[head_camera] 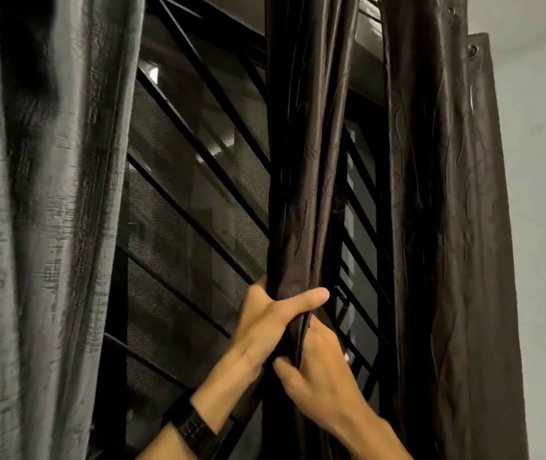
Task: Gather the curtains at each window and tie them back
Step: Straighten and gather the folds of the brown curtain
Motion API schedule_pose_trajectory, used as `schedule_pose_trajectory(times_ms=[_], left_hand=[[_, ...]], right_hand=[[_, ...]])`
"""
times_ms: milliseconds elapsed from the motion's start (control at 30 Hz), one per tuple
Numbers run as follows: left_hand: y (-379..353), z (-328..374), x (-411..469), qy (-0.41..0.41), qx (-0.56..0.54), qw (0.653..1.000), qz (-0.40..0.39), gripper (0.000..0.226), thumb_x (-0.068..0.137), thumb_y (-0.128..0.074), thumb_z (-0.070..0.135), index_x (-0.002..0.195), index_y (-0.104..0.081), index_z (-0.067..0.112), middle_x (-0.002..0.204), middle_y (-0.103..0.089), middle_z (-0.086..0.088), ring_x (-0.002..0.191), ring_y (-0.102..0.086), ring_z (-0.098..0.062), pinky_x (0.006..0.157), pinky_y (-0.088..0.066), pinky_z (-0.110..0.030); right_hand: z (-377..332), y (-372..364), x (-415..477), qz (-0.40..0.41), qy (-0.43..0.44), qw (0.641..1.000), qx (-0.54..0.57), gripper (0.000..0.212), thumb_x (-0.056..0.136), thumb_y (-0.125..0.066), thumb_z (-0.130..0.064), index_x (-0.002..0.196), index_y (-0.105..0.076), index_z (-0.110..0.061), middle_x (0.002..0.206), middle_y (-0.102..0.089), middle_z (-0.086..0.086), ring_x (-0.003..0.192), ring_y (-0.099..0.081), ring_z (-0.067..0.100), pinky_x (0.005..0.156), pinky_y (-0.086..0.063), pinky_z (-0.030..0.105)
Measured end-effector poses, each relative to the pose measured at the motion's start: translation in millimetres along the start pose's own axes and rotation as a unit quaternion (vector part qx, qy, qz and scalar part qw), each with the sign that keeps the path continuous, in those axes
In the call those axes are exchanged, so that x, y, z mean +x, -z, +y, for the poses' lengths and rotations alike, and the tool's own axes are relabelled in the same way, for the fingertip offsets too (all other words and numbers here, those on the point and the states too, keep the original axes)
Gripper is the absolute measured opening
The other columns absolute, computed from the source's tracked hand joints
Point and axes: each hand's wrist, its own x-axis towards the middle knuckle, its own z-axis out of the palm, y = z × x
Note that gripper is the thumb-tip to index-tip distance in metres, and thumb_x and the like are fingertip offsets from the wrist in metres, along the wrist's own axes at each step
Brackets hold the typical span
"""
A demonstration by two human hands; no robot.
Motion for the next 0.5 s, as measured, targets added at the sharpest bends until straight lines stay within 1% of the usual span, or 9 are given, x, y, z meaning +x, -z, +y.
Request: schedule_pose_trajectory(times_ms=[67, 133, 200, 267, 300, 333, 400, 467, 500], left_hand=[[-4.7, 0.4, 4.6, 0.015, -0.003, 0.998, 0.054, 0.035, 0.074, -0.091, 0.016, 0.094, -0.063, 0.016, 0.084, -0.077, -0.005, 0.069, -0.076, -0.011, 0.063, -0.061, -0.025], [-6.9, -2.5, 10.8, 0.008, 0.011, 0.996, 0.088, 0.037, 0.077, -0.086, 0.013, 0.090, -0.053, 0.021, 0.092, -0.071, -0.004, 0.075, -0.071, -0.011, 0.073, -0.060, -0.029], [-8.0, -7.2, 17.4, -0.012, 0.048, 0.993, 0.107, 0.036, 0.079, -0.081, 0.010, 0.088, -0.049, 0.025, 0.095, -0.067, 0.000, 0.083, -0.065, -0.008, 0.080, -0.056, -0.032], [-9.9, -11.5, 21.6, -0.026, 0.074, 0.992, 0.099, 0.034, 0.080, -0.077, 0.009, 0.088, -0.049, 0.027, 0.094, -0.065, 0.003, 0.084, -0.062, -0.006, 0.079, -0.055, -0.030], [-11.1, -13.3, 23.0, -0.030, 0.082, 0.992, 0.092, 0.033, 0.081, -0.077, 0.010, 0.089, -0.050, 0.027, 0.094, -0.064, 0.005, 0.084, -0.062, -0.005, 0.078, -0.055, -0.029], [-11.7, -15.4, 24.5, -0.032, 0.091, 0.992, 0.085, 0.032, 0.081, -0.078, 0.012, 0.092, -0.052, 0.027, 0.094, -0.065, 0.006, 0.085, -0.063, -0.006, 0.079, -0.057, -0.030], [-12.5, -18.1, 27.9, -0.034, 0.114, 0.990, 0.077, 0.032, 0.080, -0.080, 0.018, 0.095, -0.053, 0.026, 0.099, -0.066, 0.005, 0.090, -0.065, -0.009, 0.084, -0.059, -0.033], [-11.7, -19.4, 31.1, -0.030, 0.133, 0.988, 0.076, 0.035, 0.080, -0.080, 0.021, 0.095, -0.049, 0.026, 0.103, -0.064, 0.004, 0.092, -0.064, -0.009, 0.083, -0.057, -0.031], [-11.3, -19.9, 32.3, -0.027, 0.134, 0.988, 0.077, 0.036, 0.081, -0.080, 0.021, 0.093, -0.048, 0.028, 0.102, -0.064, 0.004, 0.091, -0.063, -0.008, 0.081, -0.055, -0.030]], right_hand=[[13.7, 18.8, 7.0, -0.104, -0.012, 0.992, 0.064, 0.037, 0.068, -0.061, -0.014, 0.102, -0.064, -0.026, 0.107, -0.062, -0.008, 0.099, -0.063, 0.011, 0.083, -0.054, 0.030], [36.2, 41.3, 10.7, -0.166, -0.012, 0.961, 0.222, 0.049, 0.068, -0.064, -0.019, 0.115, -0.071, -0.007, 0.122, -0.062, 0.012, 0.115, -0.062, 0.028, 0.099, -0.051, 0.045], [60.3, 57.8, 14.7, -0.052, -0.060, 0.938, 0.337, 0.050, 0.074, -0.068, -0.032, 0.107, -0.075, 0.004, 0.115, -0.061, 0.025, 0.110, -0.061, 0.038, 0.092, -0.050, 0.048], [84.2, 68.1, 19.8, 0.121, -0.115, 0.953, 0.254, 0.035, 0.077, -0.063, -0.033, 0.101, -0.081, -0.015, 0.111, -0.064, 0.018, 0.104, -0.063, 0.030, 0.083, -0.047, 0.035], [92.6, 68.3, 21.4, 0.152, -0.152, 0.960, 0.181, 0.034, 0.076, -0.062, -0.033, 0.105, -0.079, -0.026, 0.115, -0.063, 0.010, 0.105, -0.063, 0.021, 0.082, -0.047, 0.028], [97.3, 67.0, 23.4, 0.123, -0.189, 0.965, 0.137, 0.040, 0.076, -0.066, -0.038, 0.115, -0.074, -0.034, 0.121, -0.061, 0.002, 0.110, -0.061, 0.013, 0.085, -0.048, 0.024], [106.7, 59.2, 23.6, 0.017, -0.220, 0.966, 0.135, 0.050, 0.079, -0.073, -0.048, 0.126, -0.068, -0.032, 0.128, -0.065, -0.003, 0.118, -0.062, 0.012, 0.099, -0.051, 0.031], [103.9, 53.0, 16.8, -0.029, -0.222, 0.960, 0.165, 0.040, 0.089, -0.072, -0.047, 0.109, -0.075, -0.012, 0.109, -0.074, 0.010, 0.108, -0.069, 0.024, 0.099, -0.051, 0.042], [101.7, 52.0, 12.3, -0.029, -0.221, 0.959, 0.175, 0.048, 0.089, -0.071, -0.050, 0.100, -0.073, -0.003, 0.101, -0.072, 0.020, 0.099, -0.070, 0.028, 0.094, -0.051, 0.044]])
